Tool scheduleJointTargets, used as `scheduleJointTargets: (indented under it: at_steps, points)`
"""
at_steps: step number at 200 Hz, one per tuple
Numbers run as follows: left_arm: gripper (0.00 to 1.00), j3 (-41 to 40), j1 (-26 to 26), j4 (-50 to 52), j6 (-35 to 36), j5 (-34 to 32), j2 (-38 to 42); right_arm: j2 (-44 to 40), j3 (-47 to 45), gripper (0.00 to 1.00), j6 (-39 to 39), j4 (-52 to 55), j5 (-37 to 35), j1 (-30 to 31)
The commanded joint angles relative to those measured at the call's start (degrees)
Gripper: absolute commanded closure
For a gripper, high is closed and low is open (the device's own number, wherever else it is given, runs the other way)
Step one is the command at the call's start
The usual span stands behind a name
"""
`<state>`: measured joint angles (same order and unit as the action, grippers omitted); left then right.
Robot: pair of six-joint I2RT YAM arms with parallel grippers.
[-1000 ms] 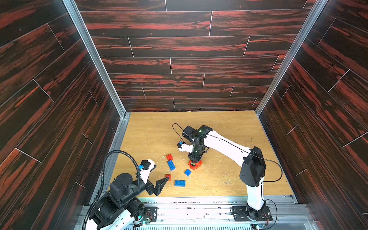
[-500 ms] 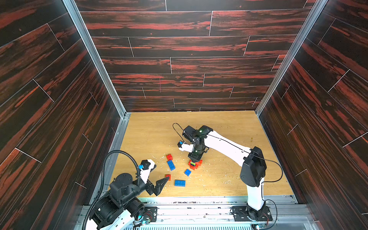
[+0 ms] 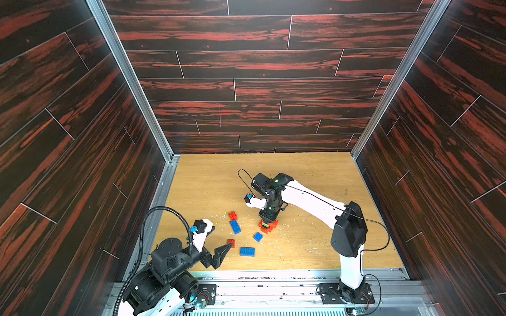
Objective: Assemble the letter f with lego
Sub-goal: Assemble the lego brick with the lego brick.
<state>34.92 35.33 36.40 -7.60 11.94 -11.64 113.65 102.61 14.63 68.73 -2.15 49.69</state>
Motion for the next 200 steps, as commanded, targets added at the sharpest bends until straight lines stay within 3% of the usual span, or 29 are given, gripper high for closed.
scheduleJointTargets:
  at_steps: [1,200]
  points:
    - [0.0,-0.4,0.3,-0.6,-0.2,0.1,-0.6,-0.1,-2.0,0.81,-0.8,1.9,0.6,-0.1]
    - [0.0,-0.4,0.2,-0.5,-0.3,0.0,-0.4,4.6,-2.1,0.81,1.4,4.3,0.3,-0.8]
